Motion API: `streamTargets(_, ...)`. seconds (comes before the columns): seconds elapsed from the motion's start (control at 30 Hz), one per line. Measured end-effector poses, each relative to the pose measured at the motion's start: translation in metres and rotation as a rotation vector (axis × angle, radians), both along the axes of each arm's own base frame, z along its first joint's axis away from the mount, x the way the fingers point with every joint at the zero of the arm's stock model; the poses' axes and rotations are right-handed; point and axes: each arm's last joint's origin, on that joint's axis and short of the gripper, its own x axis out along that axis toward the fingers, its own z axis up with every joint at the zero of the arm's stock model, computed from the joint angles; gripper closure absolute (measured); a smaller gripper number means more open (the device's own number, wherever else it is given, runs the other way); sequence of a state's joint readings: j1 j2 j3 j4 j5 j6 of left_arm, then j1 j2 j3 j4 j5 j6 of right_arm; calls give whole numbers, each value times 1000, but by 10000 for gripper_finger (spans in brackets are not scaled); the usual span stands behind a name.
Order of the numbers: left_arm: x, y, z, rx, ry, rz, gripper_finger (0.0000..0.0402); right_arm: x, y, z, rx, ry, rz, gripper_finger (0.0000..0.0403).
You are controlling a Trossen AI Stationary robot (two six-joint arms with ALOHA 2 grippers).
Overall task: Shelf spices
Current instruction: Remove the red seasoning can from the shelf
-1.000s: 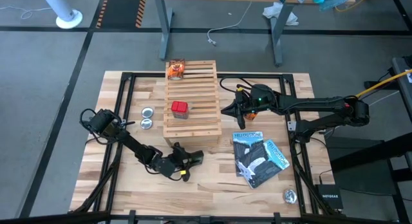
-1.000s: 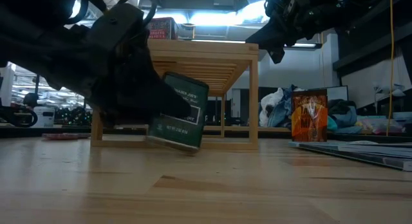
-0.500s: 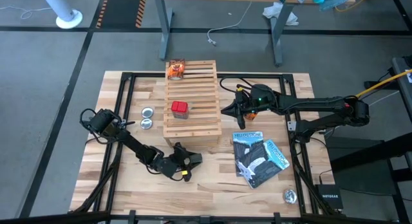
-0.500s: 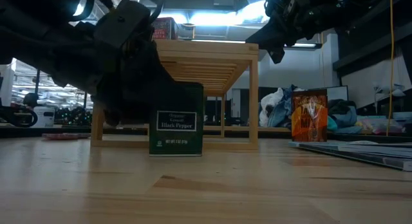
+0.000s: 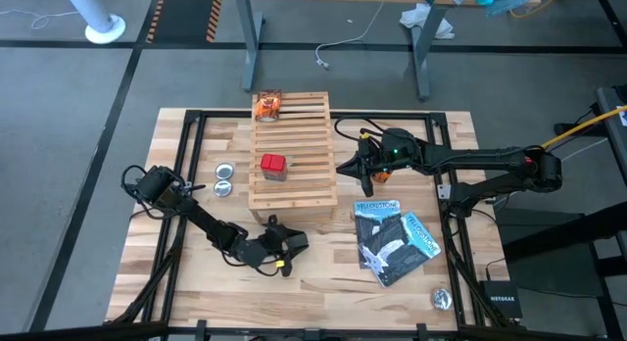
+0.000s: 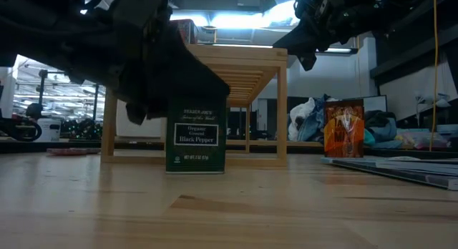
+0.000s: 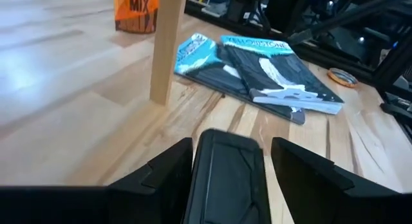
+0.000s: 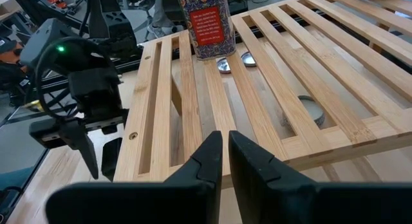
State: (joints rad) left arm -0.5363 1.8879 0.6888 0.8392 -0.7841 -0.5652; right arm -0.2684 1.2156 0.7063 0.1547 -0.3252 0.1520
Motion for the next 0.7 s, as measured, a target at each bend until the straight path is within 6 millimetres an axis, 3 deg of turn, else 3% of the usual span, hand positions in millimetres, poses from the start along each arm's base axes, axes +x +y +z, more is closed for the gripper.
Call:
streamTargets(0.2, 0, 0, 7, 45, -13, -4, 199, 0, 0, 0, 0, 0, 0, 370)
streamTargets(0.7, -10, -6, 49, 106, -97, -29, 199, 0, 0, 0, 0, 0, 0, 370)
